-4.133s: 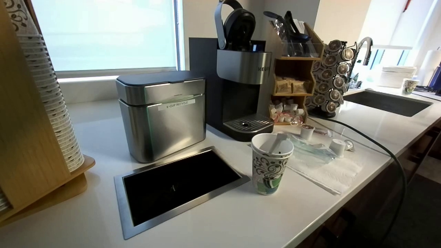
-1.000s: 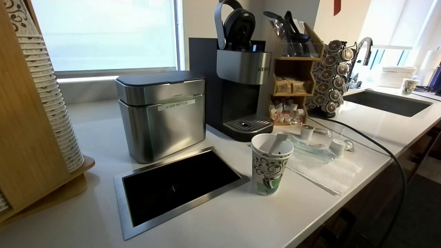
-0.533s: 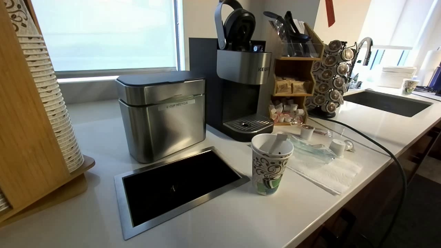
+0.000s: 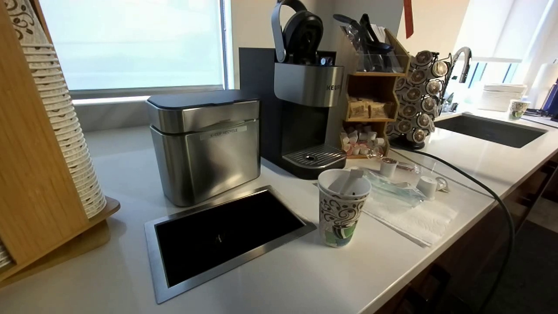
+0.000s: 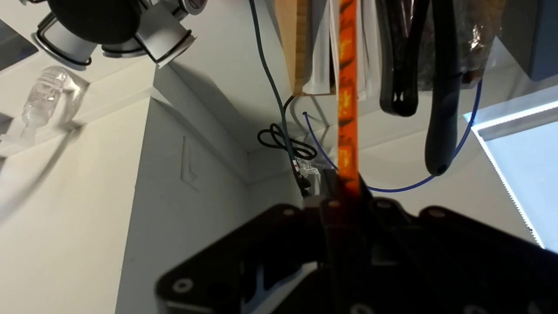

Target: Pick up the orange object from the cup and put it in the utensil holder

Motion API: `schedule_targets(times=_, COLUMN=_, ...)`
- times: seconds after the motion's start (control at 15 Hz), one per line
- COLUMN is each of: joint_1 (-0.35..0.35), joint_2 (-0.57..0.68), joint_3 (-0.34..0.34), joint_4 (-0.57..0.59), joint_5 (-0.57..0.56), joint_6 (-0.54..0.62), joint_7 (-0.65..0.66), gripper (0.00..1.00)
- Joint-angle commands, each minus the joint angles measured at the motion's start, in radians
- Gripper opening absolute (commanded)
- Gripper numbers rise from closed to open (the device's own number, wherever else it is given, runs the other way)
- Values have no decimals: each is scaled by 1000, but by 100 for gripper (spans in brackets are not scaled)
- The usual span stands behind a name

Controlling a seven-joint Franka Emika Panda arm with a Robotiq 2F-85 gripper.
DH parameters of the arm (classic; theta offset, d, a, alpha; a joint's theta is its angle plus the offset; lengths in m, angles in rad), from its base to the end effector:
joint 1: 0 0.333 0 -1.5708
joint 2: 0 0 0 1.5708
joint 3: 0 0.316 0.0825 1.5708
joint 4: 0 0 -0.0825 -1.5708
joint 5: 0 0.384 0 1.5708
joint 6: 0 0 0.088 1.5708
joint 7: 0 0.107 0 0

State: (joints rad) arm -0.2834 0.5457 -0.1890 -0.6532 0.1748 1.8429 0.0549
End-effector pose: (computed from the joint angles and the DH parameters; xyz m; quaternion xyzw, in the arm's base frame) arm 0.6490 -0.2495 0.7473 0.9224 -0.2148 0.3203 0.0216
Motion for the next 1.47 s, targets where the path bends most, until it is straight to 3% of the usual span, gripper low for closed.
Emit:
schedule_targets(times=0.0, joint_1=0, joint_2=0, joint_3=0, joint_4=1, joint_5=0, joint_6=0, joint_7=0, gripper=2)
schedule_targets(times=0.53, joint_1=13, joint_2=52, joint_3=9, joint_4=39, joint_5=11, joint_6=126, joint_7=28, gripper=2)
schedule_targets(times=1.13, joint_1=32, joint_2=109, joint_3=5, joint_4=36, joint_5=-3, joint_6=75, joint_7=46, gripper=2)
schedule_targets(times=1.2, joint_1=35, joint_2=112, joint_3=2, joint_4=35, joint_5=-8, joint_6=72, joint_7=53, gripper=32)
schedule_targets(times=1.27, joint_1=37, joint_2=113, joint_3=1, joint_4=35, joint_5=-11, joint_6=65, joint_7=60, gripper=33)
schedule_targets(times=1.4, joint_1=40, joint_2=114, joint_3=-3, joint_4=35, joint_5=-15, joint_6=55, joint_7=76, gripper=47)
